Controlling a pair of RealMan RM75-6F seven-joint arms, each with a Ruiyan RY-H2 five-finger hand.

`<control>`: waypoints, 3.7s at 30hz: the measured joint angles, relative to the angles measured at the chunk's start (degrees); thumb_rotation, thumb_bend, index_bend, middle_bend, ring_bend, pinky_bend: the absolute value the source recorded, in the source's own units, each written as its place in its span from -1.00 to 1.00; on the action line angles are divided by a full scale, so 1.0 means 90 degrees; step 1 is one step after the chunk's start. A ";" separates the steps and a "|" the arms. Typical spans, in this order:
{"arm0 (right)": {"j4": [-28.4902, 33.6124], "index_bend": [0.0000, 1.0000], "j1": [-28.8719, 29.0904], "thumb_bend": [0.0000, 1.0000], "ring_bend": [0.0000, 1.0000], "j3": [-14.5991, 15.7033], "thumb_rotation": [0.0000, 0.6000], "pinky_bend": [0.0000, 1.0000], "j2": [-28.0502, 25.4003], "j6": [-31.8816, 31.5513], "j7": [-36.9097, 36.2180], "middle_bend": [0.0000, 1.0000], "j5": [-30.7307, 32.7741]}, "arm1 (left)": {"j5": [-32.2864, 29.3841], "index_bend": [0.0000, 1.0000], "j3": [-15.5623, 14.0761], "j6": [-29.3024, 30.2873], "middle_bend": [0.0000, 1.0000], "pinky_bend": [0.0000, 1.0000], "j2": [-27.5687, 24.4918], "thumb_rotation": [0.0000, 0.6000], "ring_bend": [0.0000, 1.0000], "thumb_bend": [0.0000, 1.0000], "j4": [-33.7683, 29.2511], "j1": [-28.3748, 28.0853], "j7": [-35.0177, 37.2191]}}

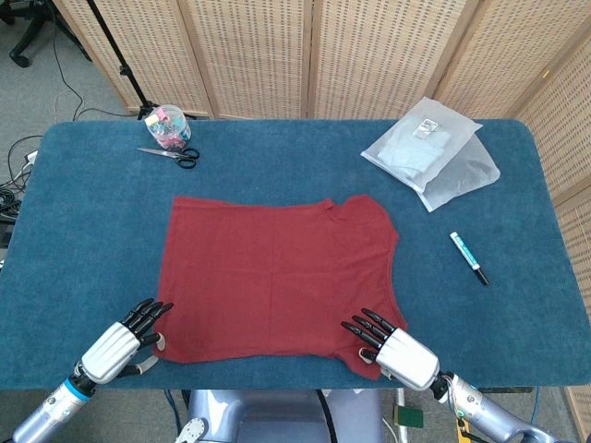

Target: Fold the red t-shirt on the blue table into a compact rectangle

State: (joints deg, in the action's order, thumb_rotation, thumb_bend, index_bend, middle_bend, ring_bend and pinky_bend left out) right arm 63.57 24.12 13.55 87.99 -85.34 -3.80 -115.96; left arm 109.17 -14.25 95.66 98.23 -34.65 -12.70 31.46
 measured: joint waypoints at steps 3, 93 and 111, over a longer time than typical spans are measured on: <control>-0.0004 0.28 -0.0001 0.11 -1.00 -0.0003 1.00 -1.00 0.0001 0.0001 0.0008 -0.90 0.0005 | -0.0011 0.10 -0.0010 0.0000 -1.00 -1.00 0.0005 1.00 -1.00 -0.30 0.0003 -0.0014 -0.0017; -0.0320 0.30 -0.0799 0.14 -1.00 0.1401 1.00 -1.00 -0.0627 -0.1887 -0.1112 -0.93 -0.1722 | 0.1021 0.44 -0.1295 0.2300 -1.00 -1.00 -0.0335 1.00 -1.00 0.00 0.0604 0.1261 0.1246; 0.0275 0.31 -0.0385 0.14 -1.00 0.0576 1.00 -1.00 -0.0829 -0.1309 -0.1904 -0.93 -0.0547 | 0.0382 0.46 -0.0470 0.1573 -1.00 -1.00 -0.0374 1.00 -1.00 0.00 -0.0571 0.0523 0.0956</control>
State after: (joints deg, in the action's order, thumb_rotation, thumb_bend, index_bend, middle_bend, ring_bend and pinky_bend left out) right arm 66.04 20.66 18.74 80.53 -97.12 -20.94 -120.88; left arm 112.61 -18.48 109.82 94.87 -39.79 -7.99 40.07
